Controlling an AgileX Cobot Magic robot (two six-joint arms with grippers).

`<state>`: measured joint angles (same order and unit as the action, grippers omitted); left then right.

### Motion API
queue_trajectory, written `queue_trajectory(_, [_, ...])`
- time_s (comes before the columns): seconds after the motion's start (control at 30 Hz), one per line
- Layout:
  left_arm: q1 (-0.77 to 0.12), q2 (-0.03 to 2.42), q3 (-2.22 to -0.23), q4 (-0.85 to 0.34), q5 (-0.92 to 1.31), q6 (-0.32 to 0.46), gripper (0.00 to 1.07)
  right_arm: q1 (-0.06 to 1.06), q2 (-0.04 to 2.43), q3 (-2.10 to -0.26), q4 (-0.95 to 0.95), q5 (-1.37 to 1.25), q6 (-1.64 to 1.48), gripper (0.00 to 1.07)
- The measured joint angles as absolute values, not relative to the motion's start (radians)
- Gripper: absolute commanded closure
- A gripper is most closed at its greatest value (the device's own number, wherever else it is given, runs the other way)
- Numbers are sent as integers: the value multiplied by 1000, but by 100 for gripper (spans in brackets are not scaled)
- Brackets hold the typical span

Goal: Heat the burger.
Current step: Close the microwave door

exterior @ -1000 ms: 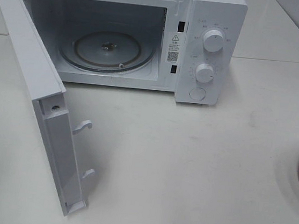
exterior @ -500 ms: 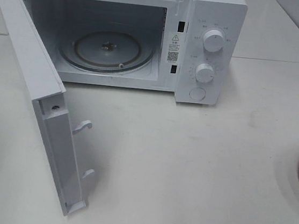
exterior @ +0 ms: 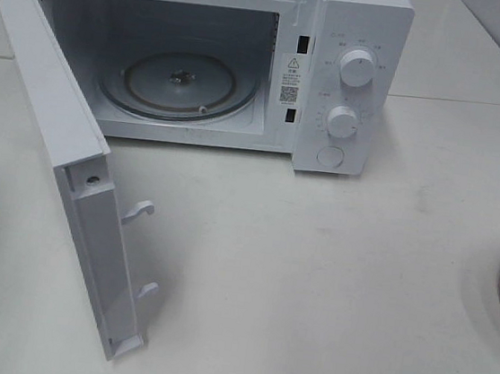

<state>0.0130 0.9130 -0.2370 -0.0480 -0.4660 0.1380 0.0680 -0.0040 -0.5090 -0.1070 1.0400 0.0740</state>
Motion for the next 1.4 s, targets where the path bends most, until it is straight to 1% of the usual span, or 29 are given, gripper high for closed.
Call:
queue_trajectory(0.1, [13,942,-236,-31,-499,118,107,68,-4,-509,-107,1040,74,31])
queue_trajectory(0.17, [13,1049,-235,66,-577,39,107,68,-4,-509,-107,1040,74,31])
queue_trajectory(0.27, [13,1075,-235,95,-593,17,107,68,-4,-509,-107,1040,74,31])
queue_trajectory(0.33, [13,1159,-235,171,-660,-76,107,68,-4,-509,-107,1040,74,31])
queue_trajectory(0.37, [13,1159,-235,171,-660,-76,107,68,-4,-509,-107,1040,74,31])
queue_trajectory(0.43, [13,1221,-235,217,-720,-135,107,68,-4,-509,-107,1040,74,31])
queue_trajectory(0.53, [13,1237,-235,234,-740,-147,107,68,-4,-509,-107,1040,74,31])
queue_trajectory(0.6, [12,1312,-236,334,-851,-167,107,68,-4,-509,-107,1040,74,31])
queue_trajectory(0.67, [6,1331,-237,350,-870,-174,107,68,-4,-509,-107,1040,74,31])
queue_trajectory(0.7, [-12,1365,-249,365,-882,-179,107,68,-4,-509,-107,1040,74,31])
queue_trajectory(0.73, [-12,1365,-249,365,-882,-179,107,68,-4,-509,-107,1040,74,31])
queue_trajectory(0.77, [-41,1402,-271,372,-891,-179,107,68,-4,-509,-107,1040,74,31])
queue_trajectory(0.8, [-41,1402,-271,372,-891,-179,107,68,-4,-509,-107,1040,74,31])
queue_trajectory(0.83, [-59,1416,-283,373,-896,-179,107,68,-4,-509,-107,1040,74,31])
queue_trajectory(0.87, [-98,1450,-312,372,-899,-179,107,68,-4,-509,-107,1040,74,31])
queue_trajectory(0.9, [-98,1450,-312,372,-899,-179,107,68,-4,-509,-107,1040,74,31])
queue_trajectory(0.97, [-140,1493,-342,341,-898,-179,107,68,-4,-509,-107,1040,74,31])
queue_trajectory(1.0, [-140,1493,-342,341,-898,-179,107,68,-4,-509,-107,1040,74,31])
queue_trajectory(1.03, [-162,1521,-362,326,-899,-179,107,68,-4,-509,-107,1040,74,31])
queue_trajectory(1.1, [-174,1531,-370,326,-901,-179,107,68,-4,-509,-107,1040,74,31])
queue_trajectory(1.13, [-204,1553,-390,326,-907,-179,107,68,-4,-509,-107,1040,74,31])
queue_trajectory(1.2, [-220,1563,-400,320,-910,-179,107,68,-4,-509,-107,1040,74,31])
queue_trajectory(1.23, [-249,1580,-416,295,-917,-172,107,68,-4,-509,-107,1040,74,31])
queue_trajectory(1.27, [-249,1580,-416,295,-917,-172,107,68,-4,-509,-107,1040,74,31])
queue_trajectory(1.3, [-282,1599,-433,255,-920,-160,107,68,-4,-509,-107,1040,74,31])
queue_trajectory(1.33, [-282,1599,-433,255,-920,-160,107,68,-4,-509,-107,1040,74,31])
queue_trajectory(1.37, [-313,1614,-455,203,-920,-144,107,68,-4,-509,-107,1040,74,31])
queue_trajectory(1.4, [-332,1622,-464,176,-920,-135,107,68,-4,-509,-107,1040,74,31])
